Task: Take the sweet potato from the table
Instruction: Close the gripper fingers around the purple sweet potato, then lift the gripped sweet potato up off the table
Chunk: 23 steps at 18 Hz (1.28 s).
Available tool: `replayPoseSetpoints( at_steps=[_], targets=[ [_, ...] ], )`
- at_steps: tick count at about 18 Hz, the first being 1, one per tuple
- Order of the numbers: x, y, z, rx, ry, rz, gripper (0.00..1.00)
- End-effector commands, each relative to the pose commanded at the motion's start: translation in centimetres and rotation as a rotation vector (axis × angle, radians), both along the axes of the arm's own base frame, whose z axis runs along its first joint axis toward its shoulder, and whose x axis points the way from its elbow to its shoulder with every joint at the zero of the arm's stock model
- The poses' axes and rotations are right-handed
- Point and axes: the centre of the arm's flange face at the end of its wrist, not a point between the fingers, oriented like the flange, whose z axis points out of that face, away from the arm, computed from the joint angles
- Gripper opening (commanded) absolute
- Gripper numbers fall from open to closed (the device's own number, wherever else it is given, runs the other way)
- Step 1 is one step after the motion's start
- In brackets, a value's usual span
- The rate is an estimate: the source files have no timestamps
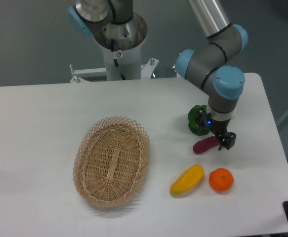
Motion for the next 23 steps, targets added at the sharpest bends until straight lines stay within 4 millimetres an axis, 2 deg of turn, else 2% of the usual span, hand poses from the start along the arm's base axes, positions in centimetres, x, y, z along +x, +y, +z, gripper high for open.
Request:
replayPoseSetpoints(
  at_steps=[8,9,13,16,19,23],
  targets=[
    [0.5,0.5,-0.8,-0.065,0.018,-0.006,1.0],
    [0.5,0.5,-0.7,-0.064,0.019,-0.003,0.96],
    [0.5,0.6,-0.6,-0.061,0.021,0.011,0.58],
    [0.4,0.6,-0.6,-0.061,0.021,0.013,0.41],
    [0.4,0.7,-0.3,-0.058,0.027,0.011,0.32],
    [-0.4,0.9,1.1,-0.044,0.052,0.008,0.32]
  ],
)
